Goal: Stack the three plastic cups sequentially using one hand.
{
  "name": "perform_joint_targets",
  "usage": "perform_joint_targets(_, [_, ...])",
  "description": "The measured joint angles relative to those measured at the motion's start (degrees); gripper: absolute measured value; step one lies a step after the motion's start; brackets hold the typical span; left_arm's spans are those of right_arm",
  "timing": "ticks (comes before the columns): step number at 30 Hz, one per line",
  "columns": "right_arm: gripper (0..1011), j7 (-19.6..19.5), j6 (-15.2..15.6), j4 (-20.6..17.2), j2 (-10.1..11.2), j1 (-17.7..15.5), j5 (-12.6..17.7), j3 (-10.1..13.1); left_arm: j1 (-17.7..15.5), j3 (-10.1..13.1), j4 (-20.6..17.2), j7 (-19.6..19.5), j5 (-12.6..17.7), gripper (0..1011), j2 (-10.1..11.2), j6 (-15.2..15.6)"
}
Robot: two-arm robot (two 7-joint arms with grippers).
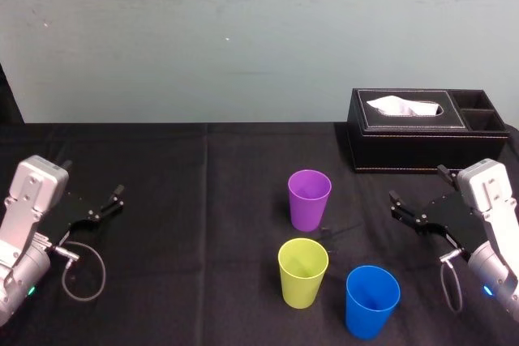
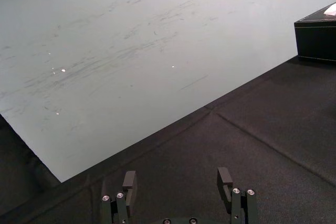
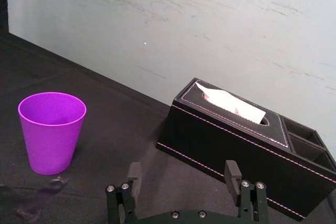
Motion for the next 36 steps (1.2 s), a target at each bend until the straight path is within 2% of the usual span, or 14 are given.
perform_joint_targets(9, [1004,0.1,0.0,0.0,0.0,0.0,0.0,0.1,0.0,0.0,0.0,0.0,0.0,1000,0.0,0.0])
perform_joint_targets(18, [1004,1.8,0.0,-3.1,0.6,-2.3,1.3,2.3,0.0,0.0,0.0,0.0,0.0,1000,0.0,0.0])
perform_joint_targets(22, [1004,2.5,2.0,-6.0,1.4,-4.1,2.3,3.4,0.0,0.0,0.0,0.0,0.0,1000,0.0,0.0])
perform_joint_targets(25, [1004,3.0,4.4,-9.2,2.8,-6.2,3.1,4.5,0.0,0.0,0.0,0.0,0.0,1000,0.0,0.0])
perform_joint_targets(33, [1004,4.2,12.5,-19.2,8.3,-14.5,6.8,8.9,0.0,0.0,0.0,0.0,0.0,1000,0.0,0.0])
perform_joint_targets(34, [1004,4.4,14.1,-21.2,9.6,-16.4,7.4,9.9,0.0,0.0,0.0,0.0,0.0,1000,0.0,0.0])
perform_joint_targets(36, [1004,4.6,15.6,-22.7,10.7,-17.9,8.0,10.8,0.0,0.0,0.0,0.0,0.0,1000,0.0,0.0])
